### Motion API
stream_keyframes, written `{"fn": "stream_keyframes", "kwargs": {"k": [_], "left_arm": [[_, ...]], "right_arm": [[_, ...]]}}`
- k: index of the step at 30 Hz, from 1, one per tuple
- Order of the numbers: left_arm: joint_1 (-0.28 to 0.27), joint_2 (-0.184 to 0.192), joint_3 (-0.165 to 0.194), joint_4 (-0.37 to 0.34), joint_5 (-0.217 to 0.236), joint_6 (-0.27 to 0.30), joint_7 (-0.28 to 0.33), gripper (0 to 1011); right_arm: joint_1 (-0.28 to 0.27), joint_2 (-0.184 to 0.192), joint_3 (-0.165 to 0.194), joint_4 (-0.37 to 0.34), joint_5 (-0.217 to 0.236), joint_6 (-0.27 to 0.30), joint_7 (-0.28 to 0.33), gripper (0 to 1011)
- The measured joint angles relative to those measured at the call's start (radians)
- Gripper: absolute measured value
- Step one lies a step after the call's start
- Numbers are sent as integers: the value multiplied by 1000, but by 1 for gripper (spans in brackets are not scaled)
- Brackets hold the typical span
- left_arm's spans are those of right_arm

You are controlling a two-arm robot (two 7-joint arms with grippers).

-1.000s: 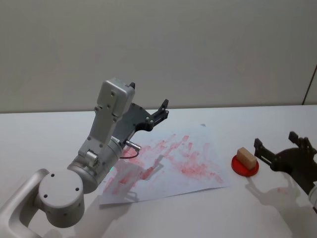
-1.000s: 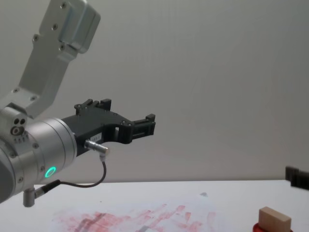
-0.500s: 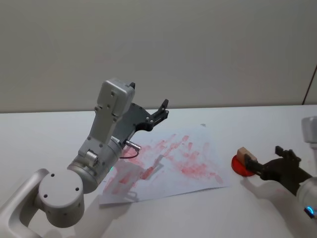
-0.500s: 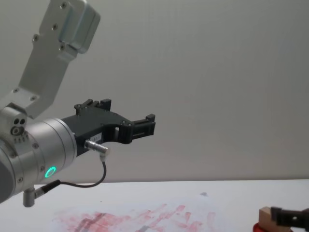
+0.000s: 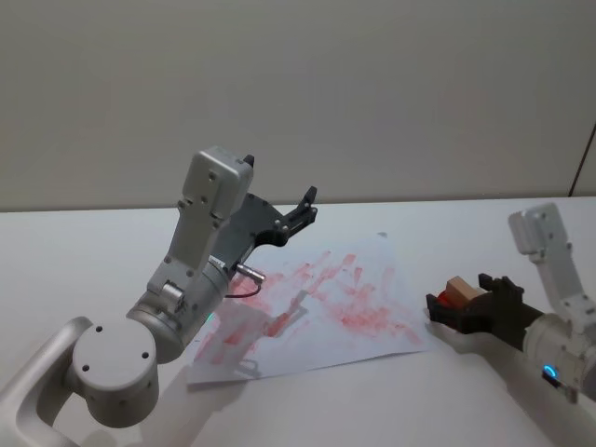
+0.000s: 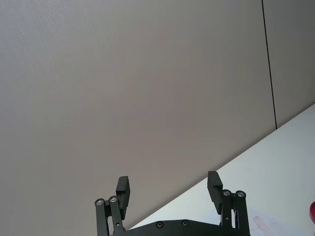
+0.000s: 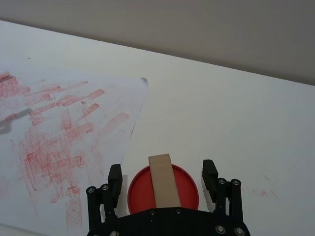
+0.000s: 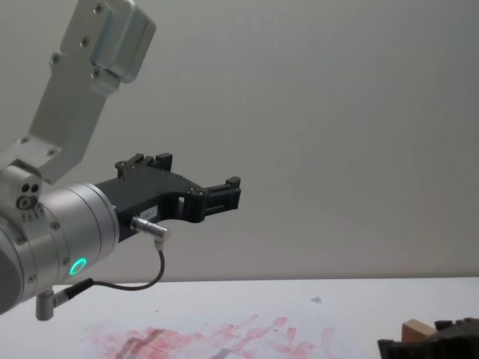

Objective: Use the one hand to pick up the stamp and affix it onto the A4 paper.

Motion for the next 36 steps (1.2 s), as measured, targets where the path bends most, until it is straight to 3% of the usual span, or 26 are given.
{"fn": "stream_keyframes", "kwargs": {"k": [15, 36], "left_arm": [[0, 0, 0, 0, 0, 0, 0, 1001], [0, 0, 0, 0, 0, 0, 0, 1001]], "right_arm": [[68, -31, -25, 64, -76, 18, 47, 1001], [62, -33, -34, 47, -84, 36, 41, 1001]]}}
